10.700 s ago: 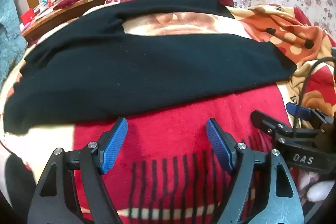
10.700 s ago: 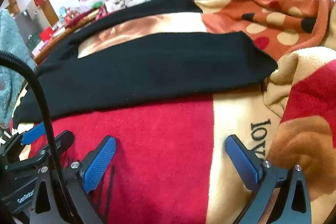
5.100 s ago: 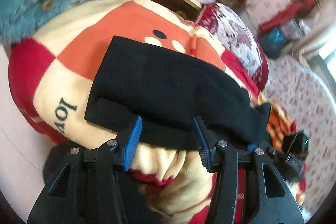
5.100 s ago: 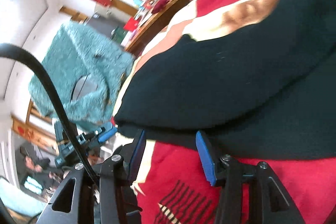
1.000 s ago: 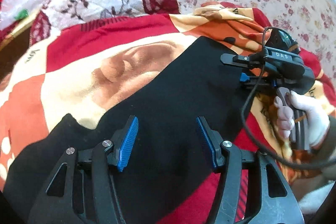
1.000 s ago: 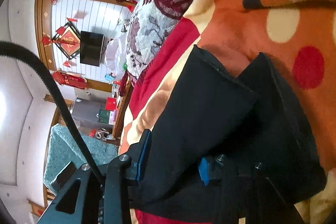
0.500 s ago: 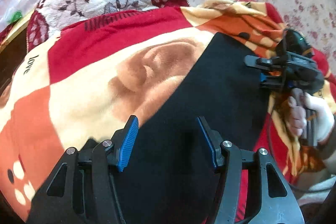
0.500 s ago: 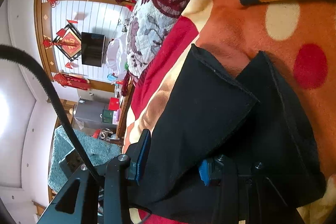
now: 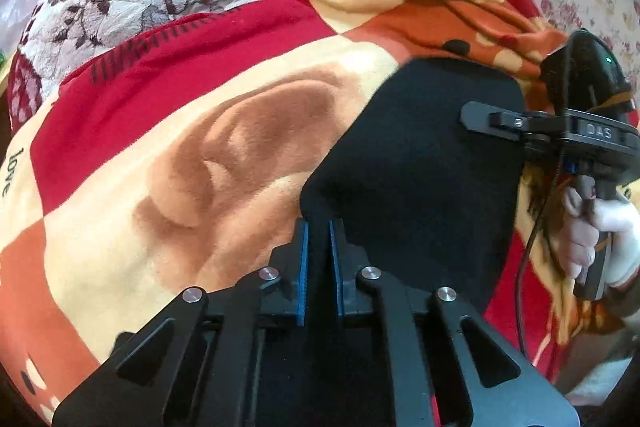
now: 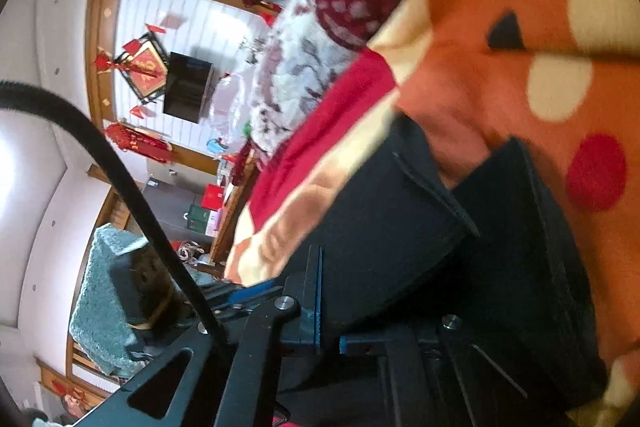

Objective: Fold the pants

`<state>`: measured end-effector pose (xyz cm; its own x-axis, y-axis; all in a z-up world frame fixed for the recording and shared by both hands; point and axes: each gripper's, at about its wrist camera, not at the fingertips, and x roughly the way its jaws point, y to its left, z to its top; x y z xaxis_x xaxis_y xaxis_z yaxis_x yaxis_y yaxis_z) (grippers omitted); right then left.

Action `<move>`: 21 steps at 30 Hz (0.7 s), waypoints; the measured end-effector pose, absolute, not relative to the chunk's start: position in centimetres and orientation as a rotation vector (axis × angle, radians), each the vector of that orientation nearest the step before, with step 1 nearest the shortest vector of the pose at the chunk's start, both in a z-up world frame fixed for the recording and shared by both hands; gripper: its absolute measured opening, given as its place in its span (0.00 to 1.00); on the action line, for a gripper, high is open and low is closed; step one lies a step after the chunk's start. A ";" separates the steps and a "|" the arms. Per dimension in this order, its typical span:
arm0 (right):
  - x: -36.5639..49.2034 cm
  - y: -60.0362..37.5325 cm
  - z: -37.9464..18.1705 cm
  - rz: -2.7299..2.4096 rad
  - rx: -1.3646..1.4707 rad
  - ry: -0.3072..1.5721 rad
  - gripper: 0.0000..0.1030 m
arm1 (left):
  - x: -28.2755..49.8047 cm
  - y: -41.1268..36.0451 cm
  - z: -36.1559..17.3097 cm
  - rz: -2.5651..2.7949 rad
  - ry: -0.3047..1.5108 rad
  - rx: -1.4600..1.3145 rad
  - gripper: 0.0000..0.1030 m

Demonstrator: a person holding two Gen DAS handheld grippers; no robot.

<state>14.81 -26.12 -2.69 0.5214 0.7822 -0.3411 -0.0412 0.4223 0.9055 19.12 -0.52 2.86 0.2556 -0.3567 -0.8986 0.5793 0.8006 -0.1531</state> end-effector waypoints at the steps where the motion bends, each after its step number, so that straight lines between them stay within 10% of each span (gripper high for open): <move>1: 14.7 -26.1 -2.0 0.614 0.997 0.871 0.05 | 18.9 -0.4 3.3 -0.658 1.142 0.201 0.08; 21: 11.7 -28.5 -1.0 0.333 0.801 1.053 0.17 | 14.5 0.1 5.4 -0.532 1.022 0.137 0.14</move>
<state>11.69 -28.53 -0.96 0.4791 0.5995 -0.6411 0.1211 0.6783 0.7248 14.49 0.14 5.43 0.4071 -0.3582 -0.8402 0.4829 0.8652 -0.1349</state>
